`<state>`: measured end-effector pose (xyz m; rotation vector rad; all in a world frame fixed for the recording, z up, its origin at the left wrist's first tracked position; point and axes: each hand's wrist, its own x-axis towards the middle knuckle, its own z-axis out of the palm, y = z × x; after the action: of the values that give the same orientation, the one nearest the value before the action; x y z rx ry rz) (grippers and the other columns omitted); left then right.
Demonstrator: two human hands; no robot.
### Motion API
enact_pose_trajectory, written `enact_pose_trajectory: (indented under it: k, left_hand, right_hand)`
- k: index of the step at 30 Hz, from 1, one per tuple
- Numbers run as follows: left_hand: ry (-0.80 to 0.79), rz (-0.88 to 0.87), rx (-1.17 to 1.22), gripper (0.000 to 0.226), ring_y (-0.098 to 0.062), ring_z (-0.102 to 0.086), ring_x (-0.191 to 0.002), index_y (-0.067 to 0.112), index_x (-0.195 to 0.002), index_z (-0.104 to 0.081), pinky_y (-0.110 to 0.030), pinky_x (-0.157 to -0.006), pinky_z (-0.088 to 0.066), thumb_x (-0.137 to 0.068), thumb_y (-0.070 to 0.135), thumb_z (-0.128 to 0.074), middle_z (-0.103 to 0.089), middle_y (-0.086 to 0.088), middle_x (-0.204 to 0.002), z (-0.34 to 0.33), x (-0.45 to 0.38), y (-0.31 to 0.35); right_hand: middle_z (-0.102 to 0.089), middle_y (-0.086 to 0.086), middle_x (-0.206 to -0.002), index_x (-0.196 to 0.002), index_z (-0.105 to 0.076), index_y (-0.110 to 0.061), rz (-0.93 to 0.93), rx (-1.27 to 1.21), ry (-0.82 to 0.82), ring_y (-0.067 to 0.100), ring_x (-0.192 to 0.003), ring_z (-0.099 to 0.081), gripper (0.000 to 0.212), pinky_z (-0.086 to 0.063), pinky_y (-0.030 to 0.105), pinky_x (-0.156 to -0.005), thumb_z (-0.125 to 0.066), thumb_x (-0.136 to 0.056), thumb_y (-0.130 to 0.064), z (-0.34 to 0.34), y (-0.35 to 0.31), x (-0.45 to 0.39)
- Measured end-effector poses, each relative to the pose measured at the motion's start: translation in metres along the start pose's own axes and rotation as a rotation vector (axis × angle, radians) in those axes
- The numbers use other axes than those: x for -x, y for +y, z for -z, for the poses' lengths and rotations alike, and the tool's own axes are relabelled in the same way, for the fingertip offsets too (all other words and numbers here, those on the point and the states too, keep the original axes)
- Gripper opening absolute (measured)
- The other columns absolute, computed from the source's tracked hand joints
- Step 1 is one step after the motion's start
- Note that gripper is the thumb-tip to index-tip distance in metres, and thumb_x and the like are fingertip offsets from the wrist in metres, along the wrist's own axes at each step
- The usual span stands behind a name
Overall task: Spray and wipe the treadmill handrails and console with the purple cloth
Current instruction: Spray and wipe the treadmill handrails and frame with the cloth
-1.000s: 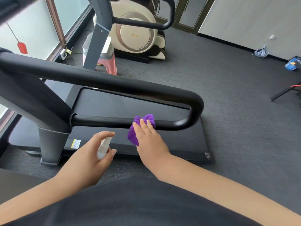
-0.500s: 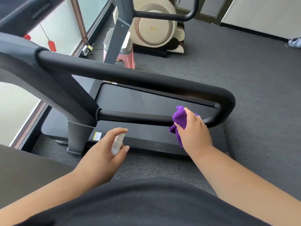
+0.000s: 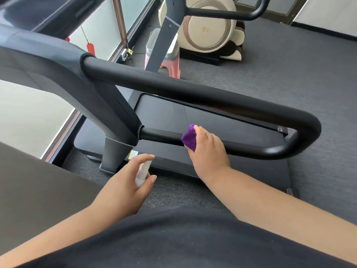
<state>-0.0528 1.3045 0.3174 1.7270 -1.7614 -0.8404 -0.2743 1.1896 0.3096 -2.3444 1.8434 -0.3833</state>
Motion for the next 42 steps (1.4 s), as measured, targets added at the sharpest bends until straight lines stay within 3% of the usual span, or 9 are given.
enact_pose_trajectory:
  k: [6,11,13,16,20,23,28,34,42]
  left_hand:
    - [0.064,0.067,-0.03,0.054,0.005,-0.059,-0.087,0.074,-0.115,-0.029,-0.008,-0.063,-0.04,-0.085,0.044,-0.062,-0.055,0.032,-0.103,0.014,0.016,-0.015]
    - [0.071,0.108,-0.046,0.051,0.009,-0.057,-0.085,0.066,-0.12,-0.032,-0.012,-0.067,-0.039,-0.088,0.042,-0.063,-0.054,0.039,-0.1,0.023,0.025,-0.022]
    - [0.076,0.126,-0.044,0.048,0.008,-0.056,-0.085,0.061,-0.123,-0.031,-0.016,-0.069,-0.041,-0.088,0.046,-0.061,-0.055,0.037,-0.094,0.027,0.024,-0.024]
    - [0.073,0.114,-0.034,0.045,0.007,-0.056,-0.084,0.064,-0.122,-0.03,-0.016,-0.07,-0.042,-0.088,0.051,-0.056,-0.056,0.031,-0.091,0.033,0.023,-0.023]
    - [0.067,0.114,-0.01,0.044,0.007,-0.056,-0.08,0.066,-0.122,-0.029,-0.016,-0.068,-0.04,-0.091,0.049,-0.056,-0.057,0.024,-0.089,0.039,0.022,-0.026]
    - [0.068,0.128,0.005,0.046,0.006,-0.056,-0.081,0.061,-0.124,-0.029,-0.016,-0.067,-0.038,-0.092,0.046,-0.057,-0.057,0.023,-0.087,0.041,0.023,-0.029]
    - [0.081,0.156,0.003,0.046,0.008,-0.056,-0.083,0.062,-0.124,-0.029,-0.013,-0.069,-0.04,-0.091,0.047,-0.058,-0.057,0.027,-0.089,0.048,0.031,-0.034]
    - [0.147,0.169,-0.002,0.042,0.013,-0.054,-0.091,0.073,-0.117,-0.029,-0.005,-0.068,-0.04,-0.083,0.059,-0.05,-0.056,0.036,-0.097,0.058,0.031,-0.032]
    - [0.068,0.072,-0.007,0.048,0.017,-0.052,-0.094,0.075,-0.117,-0.024,-0.005,-0.069,-0.038,-0.09,0.051,-0.057,-0.055,0.029,-0.099,0.047,-0.005,-0.011]
  right_hand:
    - [-0.05,0.007,-0.146,-0.145,-0.039,-0.013,0.175,0.058,-0.084,0.023,-0.133,-0.048,0.068,-0.032,0.036,-0.114,-0.07,-0.089,-0.035,-0.032,-0.05,-0.024]
    - [-0.04,0.008,-0.154,-0.151,-0.029,-0.013,0.364,0.126,-0.175,0.023,-0.138,-0.042,0.074,-0.033,0.035,-0.114,-0.065,-0.092,-0.039,-0.053,-0.088,-0.046]
    - [-0.047,0.005,-0.148,-0.15,-0.033,-0.015,0.393,0.043,-0.206,0.022,-0.134,-0.047,0.072,-0.038,0.035,-0.11,-0.068,-0.09,-0.037,-0.05,-0.093,-0.05]
    - [-0.059,-0.006,-0.131,-0.141,-0.041,-0.033,0.215,-0.325,-0.248,0.017,-0.116,-0.056,0.056,-0.047,0.033,-0.095,-0.065,-0.091,-0.04,-0.031,-0.086,-0.05]
    - [-0.061,-0.01,-0.118,-0.132,-0.046,-0.036,-0.138,-0.616,-0.052,0.017,-0.108,-0.058,0.049,-0.045,0.034,-0.086,-0.056,-0.09,-0.059,-0.007,-0.069,-0.058]
    - [-0.06,-0.007,-0.114,-0.131,-0.048,-0.03,-0.167,-0.596,-0.025,0.022,-0.109,-0.059,0.051,-0.047,0.037,-0.09,-0.054,-0.091,-0.061,0.0,-0.062,-0.066]
    - [-0.059,-0.012,-0.109,-0.127,-0.048,-0.033,-0.064,-0.514,-0.219,0.018,-0.101,-0.058,0.041,-0.039,0.031,-0.081,-0.055,-0.092,-0.054,-0.021,-0.093,-0.082]
    - [-0.062,-0.006,-0.111,-0.13,-0.045,-0.029,-0.023,-0.252,-0.393,0.022,-0.097,-0.061,0.055,-0.046,0.035,-0.079,-0.063,-0.086,-0.054,-0.029,-0.104,-0.084]
    - [-0.067,-0.005,-0.113,-0.12,-0.053,-0.033,0.16,-0.01,-0.322,0.023,-0.102,-0.065,0.039,-0.056,0.041,-0.085,-0.068,-0.087,-0.047,-0.013,-0.084,-0.053]
